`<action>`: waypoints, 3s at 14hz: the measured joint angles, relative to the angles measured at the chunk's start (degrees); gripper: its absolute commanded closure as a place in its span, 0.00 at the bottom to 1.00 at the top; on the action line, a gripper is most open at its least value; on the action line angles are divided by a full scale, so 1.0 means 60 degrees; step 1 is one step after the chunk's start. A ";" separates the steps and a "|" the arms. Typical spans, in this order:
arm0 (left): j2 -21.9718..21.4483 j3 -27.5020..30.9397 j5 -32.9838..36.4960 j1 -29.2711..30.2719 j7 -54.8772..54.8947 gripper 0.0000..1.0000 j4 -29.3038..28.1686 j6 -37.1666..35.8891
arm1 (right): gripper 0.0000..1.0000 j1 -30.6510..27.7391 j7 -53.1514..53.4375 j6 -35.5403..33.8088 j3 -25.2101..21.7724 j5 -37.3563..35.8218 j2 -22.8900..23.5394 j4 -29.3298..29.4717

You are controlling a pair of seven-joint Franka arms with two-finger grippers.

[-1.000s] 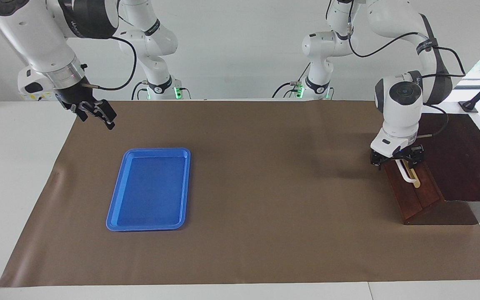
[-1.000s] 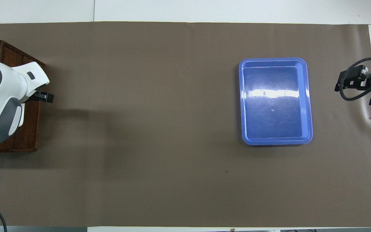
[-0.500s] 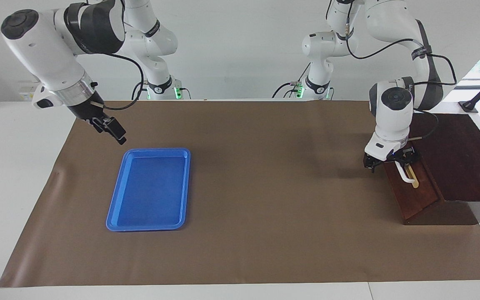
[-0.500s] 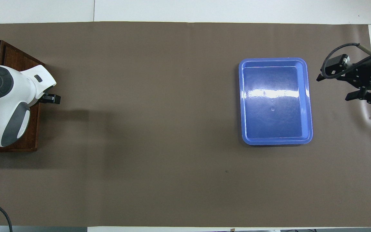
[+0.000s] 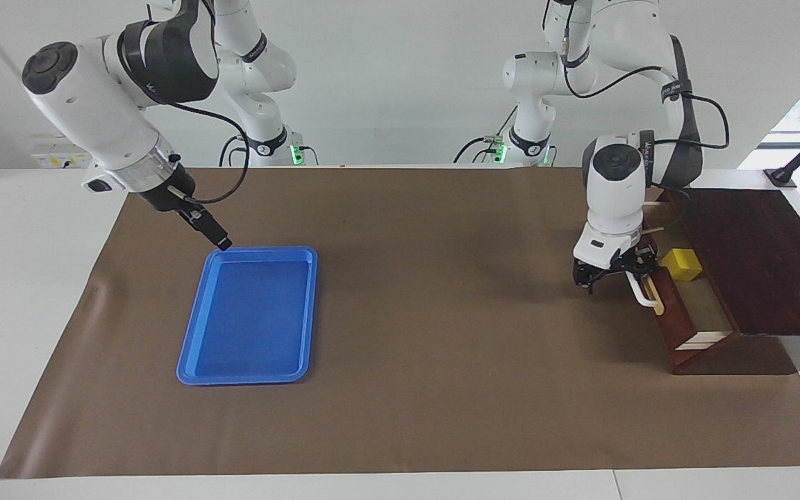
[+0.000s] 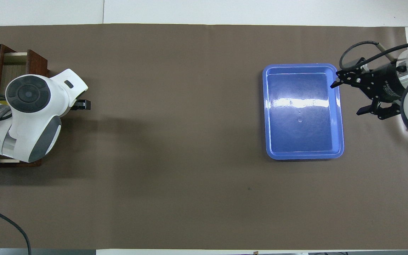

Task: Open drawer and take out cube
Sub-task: 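Pull the drawer handle open with the left gripper while the right gripper advances, then reach into the open drawer and grasp the yellow cube with the left gripper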

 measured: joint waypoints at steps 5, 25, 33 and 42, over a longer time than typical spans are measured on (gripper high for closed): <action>0.0022 0.0032 -0.0193 -0.0267 -0.0116 0.00 0.0024 -0.0047 | 0.00 0.0147 0.1050 0.0043 0.0006 0.0605 -0.0001 -0.0193; -0.0137 0.0368 -0.3101 0.1910 -0.6276 0.00 0.3386 -0.3796 | 0.00 0.2010 0.5437 0.2422 0.0027 0.2458 0.0755 -0.0532; -0.0567 0.0360 -0.3103 0.2499 -0.9531 0.00 0.1362 -0.2152 | 0.00 0.2378 0.5693 0.2997 0.0039 0.3116 0.0890 -0.0477; -0.0577 0.0327 -0.3104 0.2500 -1.0407 1.00 0.0565 -0.1318 | 0.00 0.2467 0.5650 0.2739 0.0046 0.3166 0.1107 -0.0138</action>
